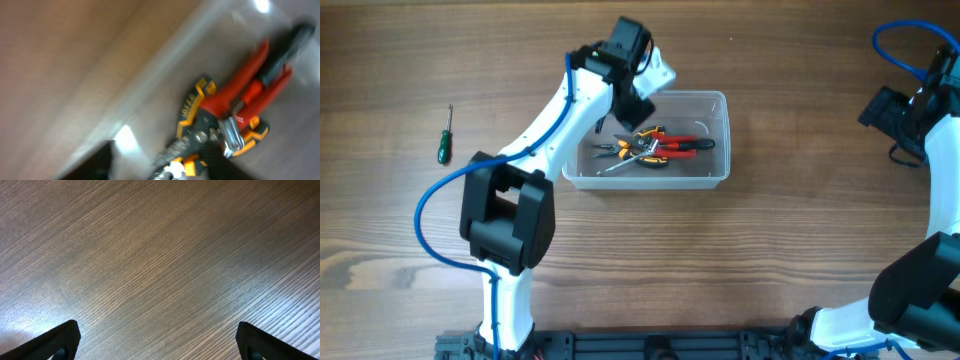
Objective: Pack container
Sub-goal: 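Lower the wrench into the container and open the left gripper, then move the left gripper toward the green-handled screwdriver at far left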
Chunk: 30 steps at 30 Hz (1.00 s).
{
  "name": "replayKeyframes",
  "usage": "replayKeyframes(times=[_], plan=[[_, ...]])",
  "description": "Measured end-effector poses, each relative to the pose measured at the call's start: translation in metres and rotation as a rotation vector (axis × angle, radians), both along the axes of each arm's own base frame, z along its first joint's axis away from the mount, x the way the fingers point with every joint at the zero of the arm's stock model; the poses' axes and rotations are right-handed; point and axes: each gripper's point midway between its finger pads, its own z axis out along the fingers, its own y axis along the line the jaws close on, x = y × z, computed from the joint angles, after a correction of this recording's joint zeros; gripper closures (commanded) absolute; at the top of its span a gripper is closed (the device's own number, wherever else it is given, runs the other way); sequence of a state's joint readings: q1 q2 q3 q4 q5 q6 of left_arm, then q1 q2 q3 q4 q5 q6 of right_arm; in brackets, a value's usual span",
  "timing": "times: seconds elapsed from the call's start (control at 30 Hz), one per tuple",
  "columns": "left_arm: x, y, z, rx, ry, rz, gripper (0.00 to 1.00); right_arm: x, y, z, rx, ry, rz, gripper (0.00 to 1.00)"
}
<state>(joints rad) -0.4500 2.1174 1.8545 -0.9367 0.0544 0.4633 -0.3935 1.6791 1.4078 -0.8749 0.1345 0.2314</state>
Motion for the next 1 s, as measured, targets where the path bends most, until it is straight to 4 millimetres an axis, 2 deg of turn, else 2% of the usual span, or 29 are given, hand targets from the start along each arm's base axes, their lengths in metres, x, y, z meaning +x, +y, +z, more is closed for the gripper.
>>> replayKeyframes(times=[0.03, 0.13, 0.23, 0.3, 0.33, 0.4, 0.47, 0.57, 0.7, 0.8, 0.9, 1.0], plan=[[0.006, -0.001, 0.012, -0.011, -0.029, 0.017, 0.00, 0.000, 0.000, 0.000, 0.000, 0.000, 0.000, 0.00], [0.021, -0.004, 0.064, -0.067, -0.143, 0.069, 0.00, 0.000, 0.000, 0.000, 0.000, 0.000, 0.000, 0.00], [0.019, 0.002, 0.118, -0.117, -0.241, 0.099, 0.00, 0.000, 0.000, 0.000, 0.000, 0.000, 0.000, 0.00], [0.010, 0.016, 0.155, -0.133, -0.299, 0.146, 0.00, 0.000, 0.000, 0.000, 0.000, 0.000, 0.000, 0.00], [0.007, 0.025, 0.167, -0.133, -0.315, 0.171, 0.00, 0.000, 0.000, 0.000, 0.000, 0.000, 0.000, 0.00], [-0.002, 0.051, 0.188, -0.120, -0.341, 0.251, 0.00, 0.000, 0.000, 0.000, 0.000, 0.000, 0.000, 0.00], [-0.007, 0.082, 0.199, -0.097, -0.350, 0.351, 0.00, 0.000, 0.000, 0.000, 0.000, 0.000, 0.000, 0.00], [-0.015, 0.134, 0.199, -0.051, -0.317, 0.520, 0.00, 0.000, 0.000, 0.000, 0.000, 0.000, 0.000, 0.00], [-0.023, 0.209, 0.186, -0.001, -0.240, 0.771, 0.00, 0.000, 0.000, 0.000, 0.000, 0.000, 0.000, 0.00], [-0.030, 0.275, 0.179, 0.017, -0.212, 0.973, 0.00, 0.000, 0.000, 0.000, 0.000, 0.000, 0.000, 0.00], [-0.036, 0.322, 0.172, 0.020, -0.193, 1.104, 0.00, 0.000, 0.000, 0.000, 0.000, 0.000, 0.000, 0.00], [-0.043, 0.352, 0.162, -0.006, -0.152, 1.184, 0.00, 0.000, 0.000, 0.000, 0.000, 0.000, 0.000, 0.00]])
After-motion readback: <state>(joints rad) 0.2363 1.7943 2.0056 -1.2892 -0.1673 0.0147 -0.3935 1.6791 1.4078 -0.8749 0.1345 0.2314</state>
